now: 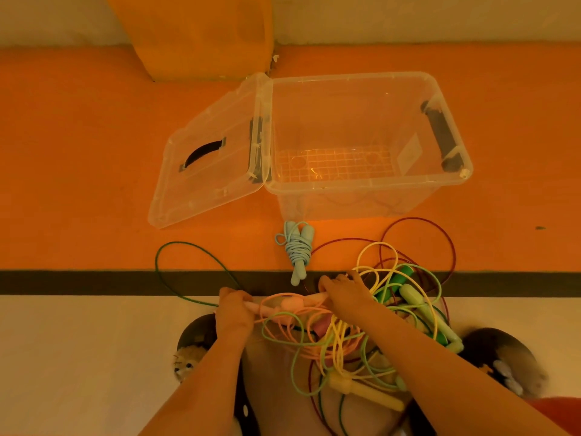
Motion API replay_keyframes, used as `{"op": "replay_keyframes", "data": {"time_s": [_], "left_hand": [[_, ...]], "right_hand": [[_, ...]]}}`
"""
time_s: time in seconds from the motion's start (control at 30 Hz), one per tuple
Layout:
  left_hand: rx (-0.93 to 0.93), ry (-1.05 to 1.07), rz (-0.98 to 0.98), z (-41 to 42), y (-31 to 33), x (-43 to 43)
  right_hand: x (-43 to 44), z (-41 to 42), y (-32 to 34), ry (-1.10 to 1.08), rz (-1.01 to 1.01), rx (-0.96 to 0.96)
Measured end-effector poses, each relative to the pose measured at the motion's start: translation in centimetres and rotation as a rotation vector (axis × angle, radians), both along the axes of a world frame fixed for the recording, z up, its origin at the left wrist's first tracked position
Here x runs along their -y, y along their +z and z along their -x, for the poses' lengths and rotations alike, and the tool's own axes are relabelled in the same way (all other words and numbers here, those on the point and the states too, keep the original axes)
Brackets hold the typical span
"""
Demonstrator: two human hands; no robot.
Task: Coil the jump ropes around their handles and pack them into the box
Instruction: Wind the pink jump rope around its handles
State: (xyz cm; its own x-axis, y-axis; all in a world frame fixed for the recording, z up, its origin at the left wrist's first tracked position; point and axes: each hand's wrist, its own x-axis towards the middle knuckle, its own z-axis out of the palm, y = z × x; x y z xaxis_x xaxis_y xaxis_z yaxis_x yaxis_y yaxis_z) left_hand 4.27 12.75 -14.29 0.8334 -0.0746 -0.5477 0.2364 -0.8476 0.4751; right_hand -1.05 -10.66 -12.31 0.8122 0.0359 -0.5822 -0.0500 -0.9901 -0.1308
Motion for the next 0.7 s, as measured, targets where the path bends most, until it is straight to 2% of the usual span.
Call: {"op": "replay_keyframes", "data": {"time_s": [0.07,0.17,0.37,0.43,0.53,0.7], "left_hand": [[-0.012,-0.015,0.004,-0.3,0.2,0.0],[0.064,-0.104,-0.045,-0.4,0.5,0.4],[0.002,-0.32,-0.212,-1.5,3.5,-0.2],[-0.048,-0.346,-0.187,-1.6,5.9,-0.3],[-0.014,-0.335,-0.138,-1.8,10.0,-1.1],[-0.01,-0.209,0.072,-2.4,19.7,-1.6]], "right_hand": [[0.0,0.3,0.3,-0.06,-0.057,0.055],[0.1,0.9,0.7,-0.111,-0.104,0.156],[0.7,1.1,3.8,-0.143,-0.173,0.077],[0.9,1.1,6.1,-0.171,-0.2,0.008],[1.3,1.3,9.7,-0.231,-0.241,-0.081],[1.7,2.0,16.6,-0.368,-0.407,-0.018]]}}
